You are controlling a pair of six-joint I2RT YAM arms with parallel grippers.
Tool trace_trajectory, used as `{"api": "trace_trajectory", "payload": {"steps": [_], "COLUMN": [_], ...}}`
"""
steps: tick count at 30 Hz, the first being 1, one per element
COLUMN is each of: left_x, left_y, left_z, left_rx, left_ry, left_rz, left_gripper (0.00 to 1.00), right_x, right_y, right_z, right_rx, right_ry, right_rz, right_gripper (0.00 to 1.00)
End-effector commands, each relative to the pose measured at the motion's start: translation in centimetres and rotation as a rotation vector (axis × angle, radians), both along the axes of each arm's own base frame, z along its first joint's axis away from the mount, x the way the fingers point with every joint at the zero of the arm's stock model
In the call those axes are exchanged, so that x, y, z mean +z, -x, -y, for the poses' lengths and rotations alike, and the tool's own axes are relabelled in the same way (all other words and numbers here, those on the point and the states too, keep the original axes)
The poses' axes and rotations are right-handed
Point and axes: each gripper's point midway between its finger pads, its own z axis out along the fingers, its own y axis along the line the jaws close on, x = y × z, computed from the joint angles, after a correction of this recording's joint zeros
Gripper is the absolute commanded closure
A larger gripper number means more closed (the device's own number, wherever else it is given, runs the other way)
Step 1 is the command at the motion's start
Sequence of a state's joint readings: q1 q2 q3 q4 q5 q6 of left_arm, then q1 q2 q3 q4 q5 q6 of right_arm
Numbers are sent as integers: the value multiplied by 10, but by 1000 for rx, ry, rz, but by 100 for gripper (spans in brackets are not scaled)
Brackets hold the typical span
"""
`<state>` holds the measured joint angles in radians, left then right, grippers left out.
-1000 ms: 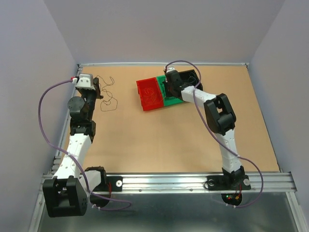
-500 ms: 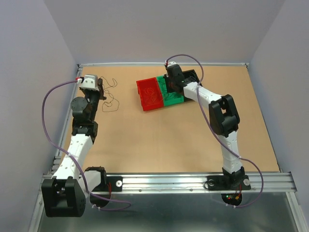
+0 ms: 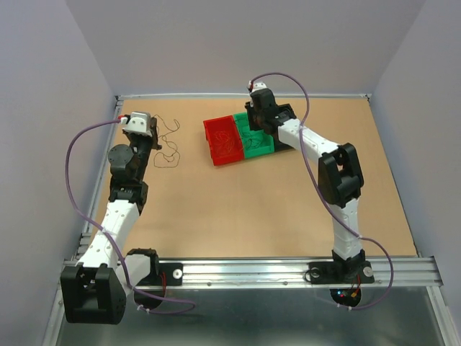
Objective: Untangle the cables
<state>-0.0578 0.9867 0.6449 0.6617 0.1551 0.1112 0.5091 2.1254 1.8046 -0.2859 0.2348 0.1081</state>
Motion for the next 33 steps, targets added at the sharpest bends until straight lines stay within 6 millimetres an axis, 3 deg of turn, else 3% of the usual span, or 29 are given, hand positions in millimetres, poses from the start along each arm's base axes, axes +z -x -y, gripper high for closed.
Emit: {"api": "trace_trajectory", "payload": {"steps": [1,4,5,7,8,9,10,12,13,20,23,25,30,33], "left_x": [18,17,16,16,16,15,15,14,14,12,10,10,10,11], "left_y": [4,3,3,3,2,2,2,1,1,0,-1,-2,-1,1], "left_z": [1,3,3,3,3,4,3,4,4,7,8,9,9,9], "left_rx": [3,1,2,3,3,3,5,4,3,-3,-6,-7,0,-1], "left_ry": [-17,-20,-21,-25,-23,-24,-26,-28,-29,-32,-34,-35,-39,-40], "left_rz": [64,62,59,60,58,55,57,52,54,47,41,42,43,47], "left_gripper": [100,100,100,100,100,100,100,100,100,100,100,100,100,100], "right_x": [21,5,-9,-13,-17,-35,-34,-50,-64,-130,-131,-112,-39,-13], "right_y": [-16,-22,-26,-34,-38,-41,-48,-51,-49,-16,-7,-5,-10,-13], "right_z": [-6,-8,-7,-10,-9,-10,-11,-10,-8,-3,5,9,14,19], "right_rx": [11,1,-8,-9,-12,-13,-18,-19,-20,46,35,25,-15,-40], "right_ry": [-29,-18,-10,-15,-14,-4,-11,0,7,56,77,76,34,27], "right_rz": [52,37,20,24,22,0,11,-10,-34,-199,-211,-188,-67,-19], "right_gripper": [70,68,68,71,74,82,86,94,100,99,99,100,100,99]}}
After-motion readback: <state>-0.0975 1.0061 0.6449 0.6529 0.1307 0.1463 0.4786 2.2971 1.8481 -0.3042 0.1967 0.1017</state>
